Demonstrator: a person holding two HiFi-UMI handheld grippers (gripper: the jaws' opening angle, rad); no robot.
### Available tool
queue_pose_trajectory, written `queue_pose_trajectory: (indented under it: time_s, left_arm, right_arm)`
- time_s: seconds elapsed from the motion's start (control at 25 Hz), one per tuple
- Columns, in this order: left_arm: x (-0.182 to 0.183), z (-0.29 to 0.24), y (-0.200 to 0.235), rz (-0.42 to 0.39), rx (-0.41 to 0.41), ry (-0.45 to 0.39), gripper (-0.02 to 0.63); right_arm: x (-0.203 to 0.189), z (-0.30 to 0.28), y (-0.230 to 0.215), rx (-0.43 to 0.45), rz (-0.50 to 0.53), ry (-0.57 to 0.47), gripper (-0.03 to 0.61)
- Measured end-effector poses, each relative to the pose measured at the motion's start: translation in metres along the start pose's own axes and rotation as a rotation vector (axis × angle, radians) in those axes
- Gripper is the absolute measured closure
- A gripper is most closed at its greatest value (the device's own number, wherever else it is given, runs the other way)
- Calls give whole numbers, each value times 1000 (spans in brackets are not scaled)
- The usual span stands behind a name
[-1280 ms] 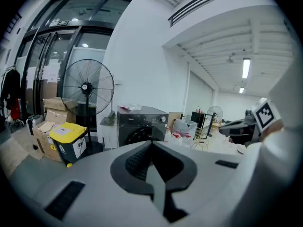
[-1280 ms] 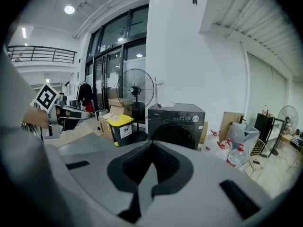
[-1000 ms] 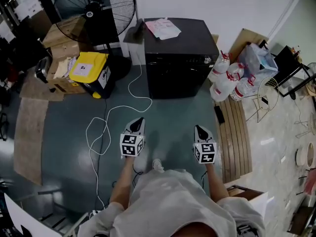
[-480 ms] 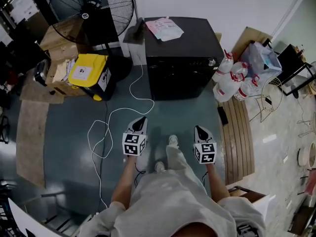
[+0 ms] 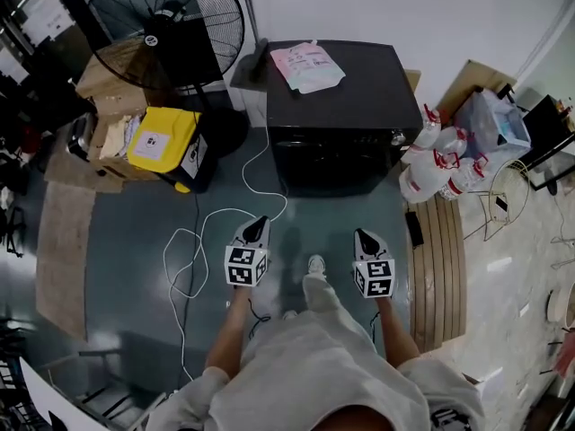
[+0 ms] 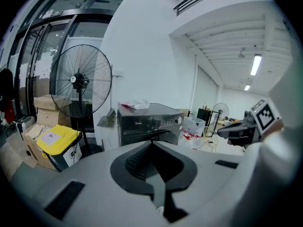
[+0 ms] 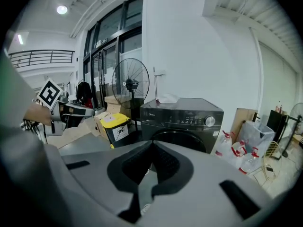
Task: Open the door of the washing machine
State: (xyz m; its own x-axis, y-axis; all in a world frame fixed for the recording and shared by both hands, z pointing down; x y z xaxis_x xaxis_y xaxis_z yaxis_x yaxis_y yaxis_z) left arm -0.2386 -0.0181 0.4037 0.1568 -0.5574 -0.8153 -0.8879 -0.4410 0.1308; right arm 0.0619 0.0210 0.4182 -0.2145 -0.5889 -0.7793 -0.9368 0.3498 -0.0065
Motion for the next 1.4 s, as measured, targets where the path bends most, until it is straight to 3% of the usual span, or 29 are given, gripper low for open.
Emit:
queue_pose_trajectory:
  time_s: [0.52,0.88,0.96,1.04,1.2,1.4]
  left_arm:
    - [56,-102,19,30,69,59,606]
    - [56,-149,32,-61,29,70,597]
    - [51,-159,34,-57,-4,69,451]
    - [45,-167,37,-47,-39,68,354]
    - [25,-182,49,-38,-88,80,295]
    - [-2,-204,69,-48,-114,118,287]
  right_arm:
    - [67,-109,-81,110,23,33,579]
    - [60,-162,-94,152,13,93,579]
    - [55,-170,-93,159,15,110,580]
    - [50,-178,-90,162,17,128,580]
    - [41,-194,-80,153,13,156,579]
    - [31,-212,-69,132,-13,170,580]
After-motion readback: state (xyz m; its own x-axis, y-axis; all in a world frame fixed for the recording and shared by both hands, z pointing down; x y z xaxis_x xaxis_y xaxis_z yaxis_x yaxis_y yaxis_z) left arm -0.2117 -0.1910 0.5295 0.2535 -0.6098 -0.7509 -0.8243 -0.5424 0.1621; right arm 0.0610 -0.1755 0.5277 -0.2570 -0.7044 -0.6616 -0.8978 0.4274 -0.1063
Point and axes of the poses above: the fingertips, and each gripper's own axes: z backward along the fingers, y to its left, x out of its top, the point moved 7 cm from there along z, backward along the fingers, and after that the axes turned 8 degrees about y, right-handed, at the moved point
